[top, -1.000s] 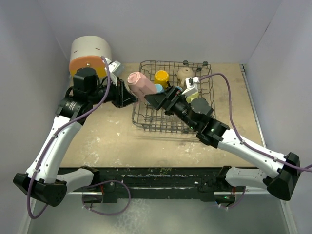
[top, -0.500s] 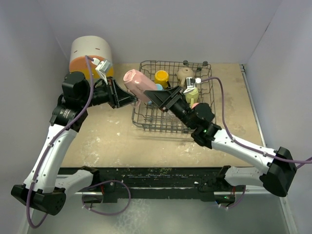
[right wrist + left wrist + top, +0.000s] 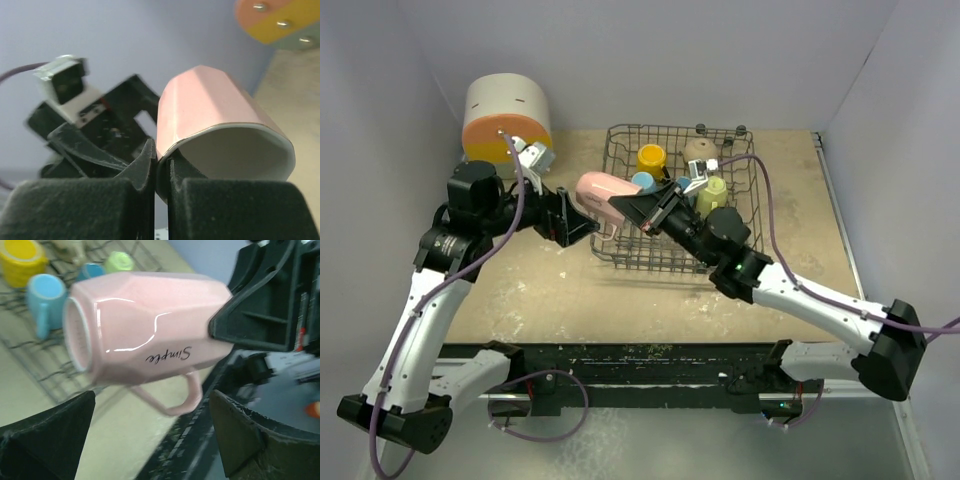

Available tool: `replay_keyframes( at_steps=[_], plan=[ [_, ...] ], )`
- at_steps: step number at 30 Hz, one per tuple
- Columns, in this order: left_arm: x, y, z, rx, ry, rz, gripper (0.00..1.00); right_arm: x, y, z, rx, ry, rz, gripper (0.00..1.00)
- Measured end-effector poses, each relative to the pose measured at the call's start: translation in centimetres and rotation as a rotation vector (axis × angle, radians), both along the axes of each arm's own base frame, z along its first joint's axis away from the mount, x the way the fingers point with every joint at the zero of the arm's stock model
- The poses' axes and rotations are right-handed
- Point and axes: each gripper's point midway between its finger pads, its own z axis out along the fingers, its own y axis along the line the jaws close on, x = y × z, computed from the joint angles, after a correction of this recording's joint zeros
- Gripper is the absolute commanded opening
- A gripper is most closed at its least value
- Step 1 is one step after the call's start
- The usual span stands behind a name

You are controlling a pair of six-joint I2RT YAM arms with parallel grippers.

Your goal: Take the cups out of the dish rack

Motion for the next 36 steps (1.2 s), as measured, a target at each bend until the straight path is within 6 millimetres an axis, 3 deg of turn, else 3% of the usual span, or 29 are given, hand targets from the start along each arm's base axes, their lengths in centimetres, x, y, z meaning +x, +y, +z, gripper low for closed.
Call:
replay_keyframes(
  at_steps=[3, 10, 12, 15, 18, 21, 23, 26, 29, 35, 36],
  plan=[
    [0.7, 2.2, -0.9, 0.154, -0.102, 0.065, 0.99, 0.8, -0.8, -1.0, -0.179, 0.046, -0.068, 0.00],
    [-0.3, 6.8, -2.1, 0.412, -0.277, 0.145, 0.99, 2.0, -3.6, 2.0, -0.491, 0.015, -0.186, 0.00],
    [-0.6, 7.3, -2.3, 0.446, -0.287, 0.151, 0.99, 2.3, -4.4, 1.4, -0.600, 0.033, -0.213, 0.00],
    [-0.3, 7.6, -3.5, 0.489, -0.252, 0.140, 0.99, 3.1, -6.9, -1.8, -0.811, 0.098, -0.255, 0.00],
    [0.7, 7.6, -5.6, 0.531, -0.174, 0.120, 0.99, 5.7, -12.1, -5.3, -0.994, 0.220, -0.326, 0.00],
    [1.7, 7.3, -7.7, 0.562, -0.091, 0.097, 0.99, 9.9, -20.8, -8.4, -1.109, 0.395, -0.490, 0.00],
    [1.9, 7.3, -8.1, 0.566, -0.077, 0.092, 0.99, 11.9, -26.7, -10.0, -1.164, 0.508, -0.601, 0.00],
    [1.7, 7.1, -7.9, 0.557, -0.086, 0.086, 0.99, 13.4, -33.0, -12.1, -1.226, 0.644, -0.691, 0.00],
    [1.6, 6.9, -7.9, 0.550, -0.095, 0.072, 0.99, 14.7, -36.3, -14.0, -1.253, 0.736, -0.705, 0.00],
    [1.7, 6.5, -9.3, 0.554, -0.078, 0.034, 0.99, 17.5, -39.3, -17.9, -1.252, 0.845, -0.681, 0.00],
    [1.7, 6.4, -9.6, 0.553, -0.071, 0.026, 0.99, 18.4, -39.7, -19.4, -1.260, 0.871, -0.665, 0.00]
  ],
)
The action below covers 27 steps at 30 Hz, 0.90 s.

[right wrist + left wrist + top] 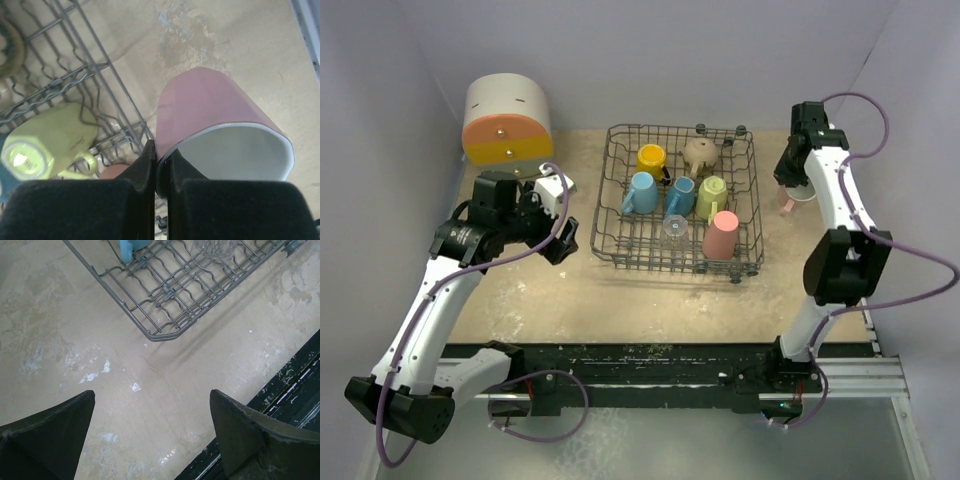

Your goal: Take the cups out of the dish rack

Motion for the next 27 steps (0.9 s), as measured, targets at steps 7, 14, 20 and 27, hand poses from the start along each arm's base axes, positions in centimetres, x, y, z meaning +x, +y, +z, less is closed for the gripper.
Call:
replay_keyframes(
  at_steps=[7, 14, 20, 27],
  plan=[
    [0.0, -0.7, -0.4, -0.018, 0.022, -0.038, 0.99, 4.0, -1.2, -6.1, 0.036, 0.112, 0.000, 0.00],
    [-0.2, -1.1, -0.3, -0.029, 0.023, -0.061, 1.00, 6.2, -1.4, -9.7, 0.044, 0.178, 0.030, 0.00],
    [-0.3, -1.2, -0.2, -0.037, 0.025, -0.068, 0.99, 6.5, -1.4, -9.7, 0.041, 0.199, 0.042, 0.16],
    [-0.4, -1.3, -0.2, -0.041, 0.026, -0.074, 0.99, 8.1, -1.9, -8.3, 0.012, 0.158, 0.060, 0.68]
  ],
)
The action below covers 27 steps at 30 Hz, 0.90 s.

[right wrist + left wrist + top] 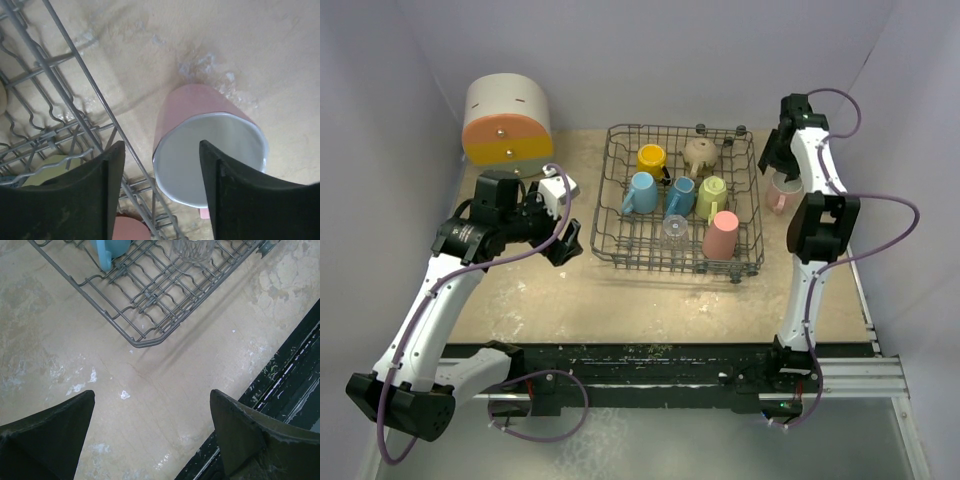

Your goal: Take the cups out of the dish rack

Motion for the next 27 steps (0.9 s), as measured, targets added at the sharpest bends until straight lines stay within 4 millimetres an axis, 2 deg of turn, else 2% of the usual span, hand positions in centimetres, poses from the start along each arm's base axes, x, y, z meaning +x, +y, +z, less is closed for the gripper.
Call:
replay_keyframes(
  at_steps=[4, 7, 10, 12, 13, 15, 16, 18, 20, 22, 27],
  plan=[
    [0.3, -0.5, -0.1, -0.018, 0.007, -0.018, 0.99, 0.4, -0.2, 2.3, -0.017, -0.052, -0.002, 0.80],
    [1.1, -1.1, -0.8, -0.028, 0.036, -0.024, 0.99, 0.1, -0.3, 5.0, -0.039, -0.106, -0.009, 0.85],
    [1.7, -1.3, -2.1, -0.023, 0.088, -0.015, 0.99, -1.6, 0.0, 9.9, -0.084, -0.206, -0.016, 0.93],
    [1.9, -1.4, -2.6, -0.018, 0.109, -0.011, 0.99, -3.2, 1.0, 13.4, -0.120, -0.287, -0.005, 0.98],
    [1.9, -1.4, -2.8, -0.018, 0.115, -0.011, 0.99, -4.2, 2.1, 15.3, -0.135, -0.332, 0.013, 0.99],
    [1.9, -1.4, -2.8, -0.018, 0.118, -0.007, 0.99, -6.1, 6.1, 19.2, -0.139, -0.436, 0.086, 1.00],
    [1.9, -1.3, -2.8, -0.018, 0.119, -0.004, 0.99, -7.1, 9.0, 20.9, -0.131, -0.494, 0.142, 1.00],
    [1.9, -1.2, -2.8, -0.015, 0.123, 0.006, 0.99, -9.1, 14.7, 22.4, -0.090, -0.561, 0.266, 1.00],
    [1.9, -1.0, -2.8, -0.009, 0.123, 0.017, 0.99, -11.3, 20.2, 21.7, -0.044, -0.567, 0.391, 1.00],
    [1.9, -0.7, -2.7, -0.007, 0.119, 0.028, 0.99, -13.1, 24.5, 19.0, -0.023, -0.519, 0.492, 1.00],
    [2.3, 0.8, -1.7, -0.016, 0.093, 0.080, 0.99, -15.4, 29.8, 10.2, -0.061, -0.317, 0.618, 1.00]
  ],
)
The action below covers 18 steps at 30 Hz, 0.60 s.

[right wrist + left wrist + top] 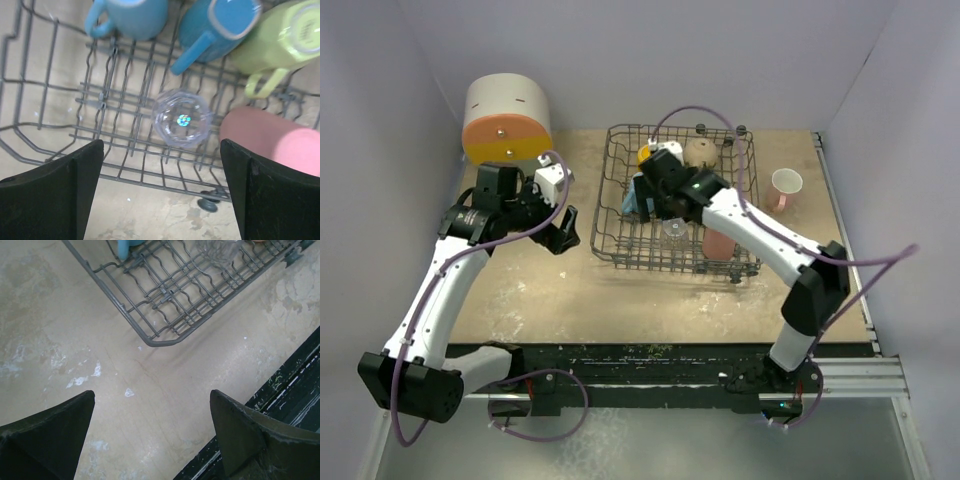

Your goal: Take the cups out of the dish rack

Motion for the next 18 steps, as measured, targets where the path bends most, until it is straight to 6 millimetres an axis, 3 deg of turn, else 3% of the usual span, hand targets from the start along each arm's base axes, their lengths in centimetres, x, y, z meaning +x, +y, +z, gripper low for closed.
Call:
replay_keyframes(
  at_steps=[3, 6, 18],
  plan=[
    [0.4, 0.9, 0.4, -0.002, -0.013, 0.030, 0.99, -1.0, 1.5, -3.9, -0.069, 0.074, 0.024, 1.00],
    [0.4, 1.2, 0.4, -0.001, -0.014, 0.037, 0.99, -2.0, 1.5, -6.0, -0.116, 0.111, 0.030, 1.00],
    [-0.4, 1.1, 0.6, -0.007, -0.010, 0.013, 0.99, -1.9, -1.4, -8.3, -0.185, 0.140, -0.036, 1.00]
  ],
)
